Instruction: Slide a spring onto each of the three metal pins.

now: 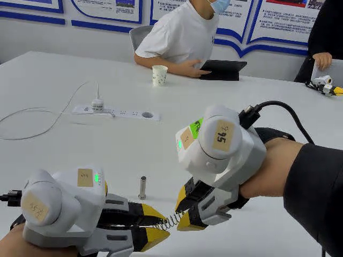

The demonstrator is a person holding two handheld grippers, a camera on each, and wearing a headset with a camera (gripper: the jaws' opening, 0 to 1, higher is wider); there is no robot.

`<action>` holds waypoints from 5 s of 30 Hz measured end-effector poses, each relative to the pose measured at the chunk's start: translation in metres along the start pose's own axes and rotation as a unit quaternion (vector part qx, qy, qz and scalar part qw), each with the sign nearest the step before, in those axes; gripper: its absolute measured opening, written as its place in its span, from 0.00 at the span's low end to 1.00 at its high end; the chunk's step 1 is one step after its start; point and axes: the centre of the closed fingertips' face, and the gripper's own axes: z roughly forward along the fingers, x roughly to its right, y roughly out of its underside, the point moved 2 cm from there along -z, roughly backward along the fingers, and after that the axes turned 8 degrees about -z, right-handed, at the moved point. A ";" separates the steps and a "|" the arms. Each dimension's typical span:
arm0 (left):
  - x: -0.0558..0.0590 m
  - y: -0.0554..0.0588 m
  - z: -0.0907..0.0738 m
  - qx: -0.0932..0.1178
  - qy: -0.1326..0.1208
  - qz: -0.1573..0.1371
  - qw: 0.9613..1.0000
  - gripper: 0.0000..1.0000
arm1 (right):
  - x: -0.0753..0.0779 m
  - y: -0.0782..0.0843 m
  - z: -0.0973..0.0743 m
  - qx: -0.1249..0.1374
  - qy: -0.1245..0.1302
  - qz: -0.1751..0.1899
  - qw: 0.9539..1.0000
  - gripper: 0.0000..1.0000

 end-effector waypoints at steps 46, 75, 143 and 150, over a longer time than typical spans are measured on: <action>-0.015 0.010 -0.013 -0.002 -0.034 -0.033 0.999 0.29 | 0.013 -0.007 -0.015 0.013 0.012 0.012 1.000 0.12; -0.024 0.022 -0.034 0.008 -0.073 -0.067 0.995 0.39 | 0.077 0.063 -0.040 -0.047 0.075 0.078 0.993 0.12; -0.025 0.033 -0.038 0.005 -0.088 -0.089 0.992 0.38 | 0.082 0.092 0.045 -0.106 0.009 0.100 0.989 0.14; -0.025 0.032 -0.039 0.006 -0.089 -0.088 0.992 0.38 | 0.085 0.088 0.037 -0.096 0.021 0.099 0.990 0.15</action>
